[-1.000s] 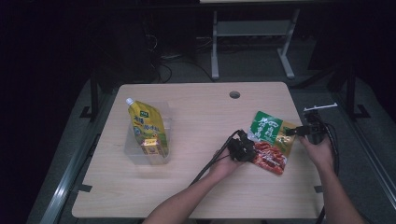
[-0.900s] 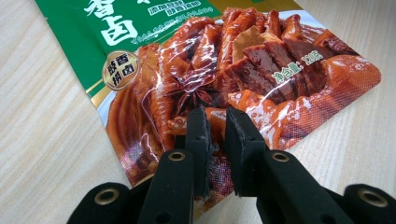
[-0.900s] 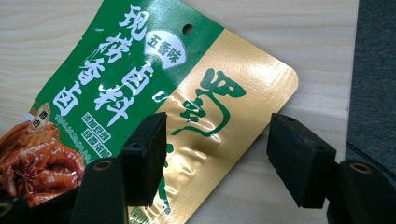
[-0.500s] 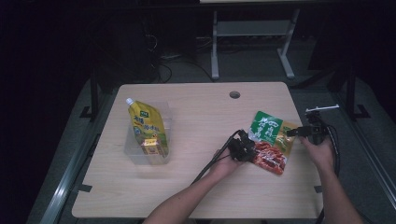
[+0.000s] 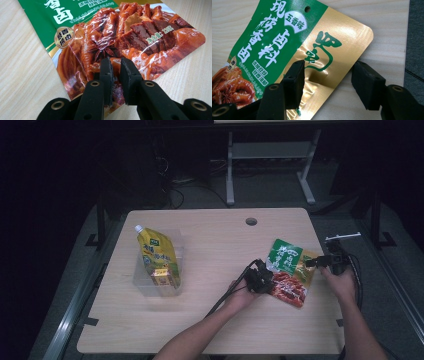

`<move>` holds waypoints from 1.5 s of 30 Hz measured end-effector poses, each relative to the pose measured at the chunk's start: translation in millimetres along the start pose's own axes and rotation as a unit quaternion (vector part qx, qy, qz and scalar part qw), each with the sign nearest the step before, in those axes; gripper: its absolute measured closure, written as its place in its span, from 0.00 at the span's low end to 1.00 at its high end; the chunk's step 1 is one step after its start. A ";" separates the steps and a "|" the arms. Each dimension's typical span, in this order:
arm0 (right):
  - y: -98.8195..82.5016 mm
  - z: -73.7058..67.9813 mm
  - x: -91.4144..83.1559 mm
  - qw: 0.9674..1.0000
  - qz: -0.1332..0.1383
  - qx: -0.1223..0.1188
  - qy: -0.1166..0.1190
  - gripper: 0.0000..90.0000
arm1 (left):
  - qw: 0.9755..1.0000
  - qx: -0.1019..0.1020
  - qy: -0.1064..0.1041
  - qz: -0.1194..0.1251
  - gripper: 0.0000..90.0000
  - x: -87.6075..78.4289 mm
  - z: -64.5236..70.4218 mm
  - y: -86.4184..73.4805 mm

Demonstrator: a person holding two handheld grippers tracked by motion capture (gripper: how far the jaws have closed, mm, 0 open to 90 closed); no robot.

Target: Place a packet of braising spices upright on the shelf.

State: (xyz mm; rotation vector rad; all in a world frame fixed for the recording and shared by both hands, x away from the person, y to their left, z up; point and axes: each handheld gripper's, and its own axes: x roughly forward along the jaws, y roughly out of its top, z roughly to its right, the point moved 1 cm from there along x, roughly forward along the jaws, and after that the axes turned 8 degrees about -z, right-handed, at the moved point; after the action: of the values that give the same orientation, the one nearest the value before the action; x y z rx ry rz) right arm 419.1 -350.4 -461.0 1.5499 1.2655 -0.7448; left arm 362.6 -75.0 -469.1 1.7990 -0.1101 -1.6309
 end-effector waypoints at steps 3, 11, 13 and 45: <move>-0.8 1.7 -0.6 1.000 0.000 0.003 0.009 0.51 | 1.000 0.001 0.000 0.000 0.88 0.0 0.0 -0.1; -4.0 4.3 -4.2 0.999 0.011 0.002 0.036 0.57 | 1.000 0.003 0.002 0.000 0.89 0.3 0.1 0.0; -4.3 4.5 -3.9 0.999 0.011 -0.009 0.042 0.58 | 1.000 0.004 0.002 0.000 0.89 0.3 0.3 0.1; 0.3 -5.4 10.4 0.995 -0.030 -0.025 0.090 0.79 | 1.000 0.010 0.002 0.000 0.89 0.8 0.6 0.5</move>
State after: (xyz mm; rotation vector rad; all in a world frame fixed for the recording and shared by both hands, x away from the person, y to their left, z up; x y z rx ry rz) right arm 421.6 -341.5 -468.3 1.5711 1.4577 -0.6161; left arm 362.4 -76.0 -469.5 1.8185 -0.1252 -1.6315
